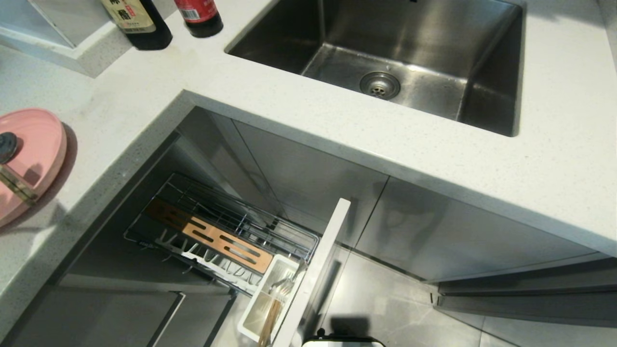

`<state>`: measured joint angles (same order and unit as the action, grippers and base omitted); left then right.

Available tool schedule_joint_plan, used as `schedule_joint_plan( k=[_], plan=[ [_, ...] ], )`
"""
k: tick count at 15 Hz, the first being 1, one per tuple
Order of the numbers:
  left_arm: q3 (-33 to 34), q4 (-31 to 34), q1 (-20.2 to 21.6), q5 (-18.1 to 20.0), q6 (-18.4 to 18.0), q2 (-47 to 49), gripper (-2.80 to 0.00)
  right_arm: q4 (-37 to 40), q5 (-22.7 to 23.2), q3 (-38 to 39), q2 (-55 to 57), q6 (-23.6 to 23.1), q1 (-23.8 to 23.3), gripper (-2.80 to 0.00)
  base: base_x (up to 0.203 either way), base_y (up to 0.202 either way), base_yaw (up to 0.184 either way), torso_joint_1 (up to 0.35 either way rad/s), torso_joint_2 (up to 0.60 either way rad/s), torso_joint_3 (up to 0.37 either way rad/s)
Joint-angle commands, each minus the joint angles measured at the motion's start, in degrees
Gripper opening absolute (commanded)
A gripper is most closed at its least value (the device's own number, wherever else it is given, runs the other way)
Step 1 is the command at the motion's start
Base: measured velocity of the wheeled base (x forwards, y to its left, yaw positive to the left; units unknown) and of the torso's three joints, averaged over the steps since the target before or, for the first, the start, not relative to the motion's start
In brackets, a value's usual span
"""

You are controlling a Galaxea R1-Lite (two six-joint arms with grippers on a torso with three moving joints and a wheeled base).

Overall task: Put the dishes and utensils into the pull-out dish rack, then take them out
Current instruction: Pick up the bowl and place it in the cupboard

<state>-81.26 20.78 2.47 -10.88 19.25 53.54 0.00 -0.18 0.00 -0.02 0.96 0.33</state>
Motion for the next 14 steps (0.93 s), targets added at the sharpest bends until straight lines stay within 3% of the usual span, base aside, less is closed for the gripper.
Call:
schedule_joint_plan(
  k=[1,5,8,10,14],
  plan=[
    [-3.7,10.9,0.2,-1.0,2.8,4.2,-2.8,0.0,0.0,0.1,0.0,0.0,0.0,-2.8,0.0,0.0,0.0,0.0,0.0,0.0],
    [-5.5,25.4,8.0,-6.2,4.3,2.0,-2.8,0.0,0.0,0.1,0.0,0.0,0.0,-2.8,0.0,0.0,0.0,0.0,0.0,0.0],
    [-6.2,35.4,11.8,-6.2,4.5,0.8,-2.8,0.0,0.0,0.1,0.0,0.0,0.0,-2.8,0.0,0.0,0.0,0.0,0.0,0.0],
    [-5.9,41.0,13.1,-6.1,7.1,0.2,-2.8,0.0,0.0,0.1,0.0,0.0,0.0,-2.8,0.0,0.0,0.0,0.0,0.0,0.0],
    [-2.6,45.4,16.1,-5.9,9.7,-0.8,-2.8,0.0,0.0,0.1,0.0,0.0,0.0,-2.8,0.0,0.0,0.0,0.0,0.0,0.0]
  ],
)
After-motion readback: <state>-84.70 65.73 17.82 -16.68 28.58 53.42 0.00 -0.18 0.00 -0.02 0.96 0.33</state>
